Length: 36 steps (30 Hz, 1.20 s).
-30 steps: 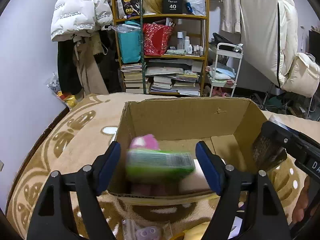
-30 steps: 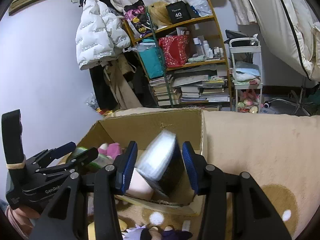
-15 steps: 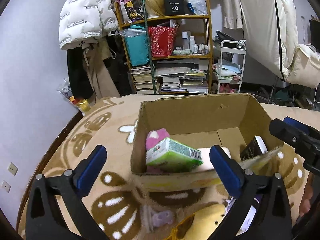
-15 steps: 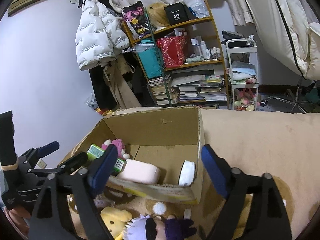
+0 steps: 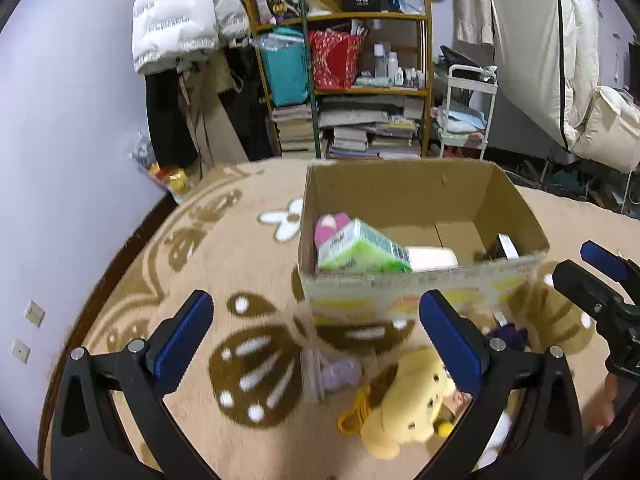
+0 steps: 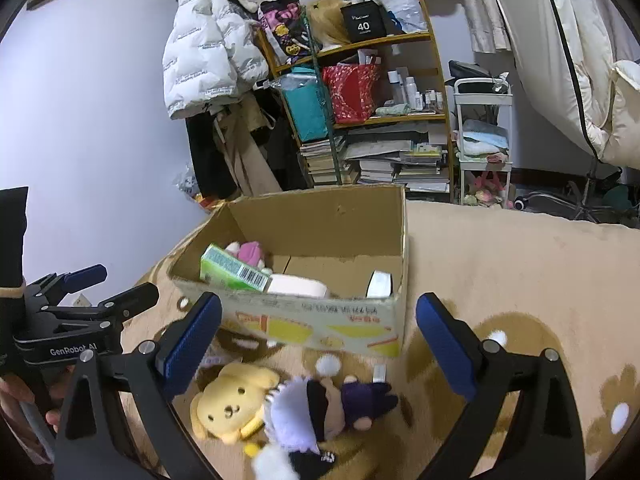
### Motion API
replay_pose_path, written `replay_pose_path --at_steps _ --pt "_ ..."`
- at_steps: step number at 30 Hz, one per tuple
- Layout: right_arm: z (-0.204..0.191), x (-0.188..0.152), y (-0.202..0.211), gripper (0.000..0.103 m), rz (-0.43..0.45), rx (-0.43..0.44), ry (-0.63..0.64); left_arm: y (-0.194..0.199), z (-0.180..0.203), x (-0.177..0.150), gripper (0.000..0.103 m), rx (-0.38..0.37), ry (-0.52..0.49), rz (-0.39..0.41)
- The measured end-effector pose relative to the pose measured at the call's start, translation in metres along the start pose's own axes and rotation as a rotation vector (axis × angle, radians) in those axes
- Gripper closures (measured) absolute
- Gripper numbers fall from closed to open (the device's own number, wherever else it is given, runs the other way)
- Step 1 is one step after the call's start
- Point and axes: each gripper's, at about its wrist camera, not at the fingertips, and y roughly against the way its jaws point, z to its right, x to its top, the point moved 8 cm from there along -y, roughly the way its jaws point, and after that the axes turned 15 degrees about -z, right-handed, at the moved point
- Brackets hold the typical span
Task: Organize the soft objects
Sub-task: 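Withdraw both tools from the box toward the remaining plush toys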
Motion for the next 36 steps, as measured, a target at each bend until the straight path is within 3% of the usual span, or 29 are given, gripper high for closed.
replay_pose_path --at_steps 13,21,36 --pt "0.008 -0.025 -0.002 0.001 -0.096 0.010 -0.082 -0.003 0.020 -0.040 0.001 -0.037 -0.058 -0.091" --pt "0.019 -0.034 -0.022 0.001 -0.169 0.055 -0.158 -0.022 0.030 -0.046 0.001 -0.042 -0.093 -0.136" --pt "0.026 -0.046 -0.056 0.001 -0.272 0.043 -0.196 -0.058 0.047 -0.053 0.001 -0.083 -0.125 -0.249"
